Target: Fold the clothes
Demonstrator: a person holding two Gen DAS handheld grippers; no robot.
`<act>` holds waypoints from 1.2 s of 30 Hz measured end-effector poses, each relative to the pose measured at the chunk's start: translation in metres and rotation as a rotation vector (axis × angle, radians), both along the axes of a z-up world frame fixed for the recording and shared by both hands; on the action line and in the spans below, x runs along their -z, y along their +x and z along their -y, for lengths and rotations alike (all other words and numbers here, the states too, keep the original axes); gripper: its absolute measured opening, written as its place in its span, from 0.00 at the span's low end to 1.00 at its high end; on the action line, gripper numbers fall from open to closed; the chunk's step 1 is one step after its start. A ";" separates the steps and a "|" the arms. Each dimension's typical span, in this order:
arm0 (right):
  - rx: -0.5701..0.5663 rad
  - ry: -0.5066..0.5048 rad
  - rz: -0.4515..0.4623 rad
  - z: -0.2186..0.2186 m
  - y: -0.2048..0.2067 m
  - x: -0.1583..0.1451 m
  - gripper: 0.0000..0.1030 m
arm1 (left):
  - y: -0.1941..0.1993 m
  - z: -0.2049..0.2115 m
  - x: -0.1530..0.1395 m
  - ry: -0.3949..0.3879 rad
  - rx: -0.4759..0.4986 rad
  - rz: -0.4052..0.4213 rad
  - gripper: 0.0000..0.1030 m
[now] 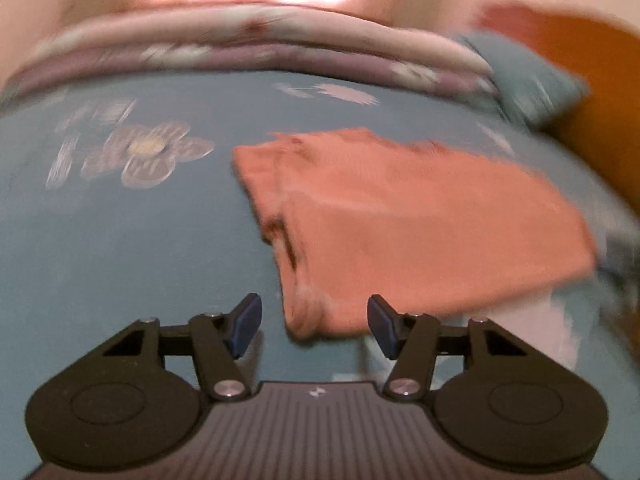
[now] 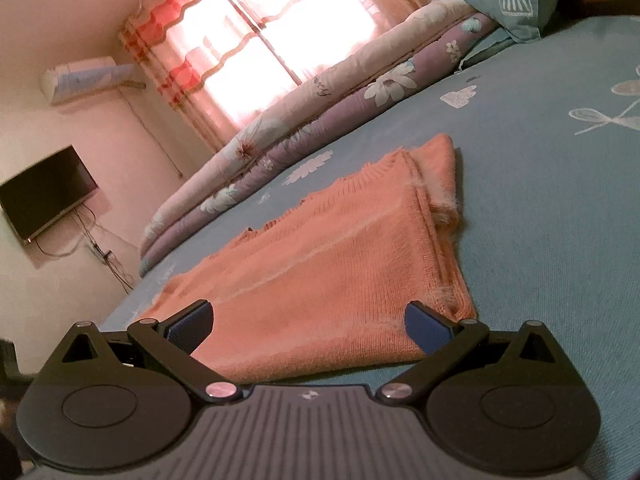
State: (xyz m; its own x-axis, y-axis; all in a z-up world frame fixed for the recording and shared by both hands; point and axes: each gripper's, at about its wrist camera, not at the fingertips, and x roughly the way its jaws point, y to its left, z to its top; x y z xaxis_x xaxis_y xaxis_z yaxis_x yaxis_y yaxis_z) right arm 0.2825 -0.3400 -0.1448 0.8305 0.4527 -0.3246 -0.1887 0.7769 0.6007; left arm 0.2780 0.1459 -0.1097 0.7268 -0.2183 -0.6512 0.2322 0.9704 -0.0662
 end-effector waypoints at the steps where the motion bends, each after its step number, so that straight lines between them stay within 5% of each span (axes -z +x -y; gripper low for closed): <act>1: 0.000 0.011 0.002 0.001 0.000 0.001 1.00 | -0.003 0.002 0.002 0.046 0.040 0.015 0.53; 5: 0.003 0.023 0.003 0.003 0.000 0.001 1.00 | -0.005 0.004 0.010 0.181 0.178 0.033 0.37; 11: 0.006 0.031 0.003 0.003 0.000 0.002 1.00 | -0.004 0.010 0.007 0.375 0.354 0.125 0.35; 15: 0.008 0.045 0.004 0.005 0.000 0.003 1.00 | -0.010 0.022 0.014 0.456 0.498 0.200 0.15; 20: 0.010 0.044 0.003 0.004 0.000 0.003 1.00 | -0.007 0.000 0.012 0.386 0.498 0.123 0.10; 23: 0.011 0.047 0.004 0.005 0.001 0.003 1.00 | -0.003 -0.019 0.016 0.403 0.405 0.062 0.00; 26: 0.010 0.051 0.005 0.006 0.001 0.004 1.00 | -0.006 -0.039 -0.003 0.252 0.326 0.054 0.00; 32: 0.012 0.054 0.007 0.006 0.000 0.004 1.00 | 0.003 -0.019 -0.033 0.046 0.387 0.123 0.13; 36: 0.012 0.056 0.007 0.007 0.000 0.004 1.00 | 0.034 0.003 -0.018 0.076 0.351 0.059 0.18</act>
State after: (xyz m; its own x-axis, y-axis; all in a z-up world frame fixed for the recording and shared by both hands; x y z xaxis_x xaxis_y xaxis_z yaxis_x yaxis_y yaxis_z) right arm 0.2821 -0.3466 -0.1490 0.8380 0.4604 -0.2929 -0.1843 0.7440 0.6422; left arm 0.3115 0.1426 -0.0919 0.6530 -0.4136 -0.6344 0.5532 0.8326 0.0265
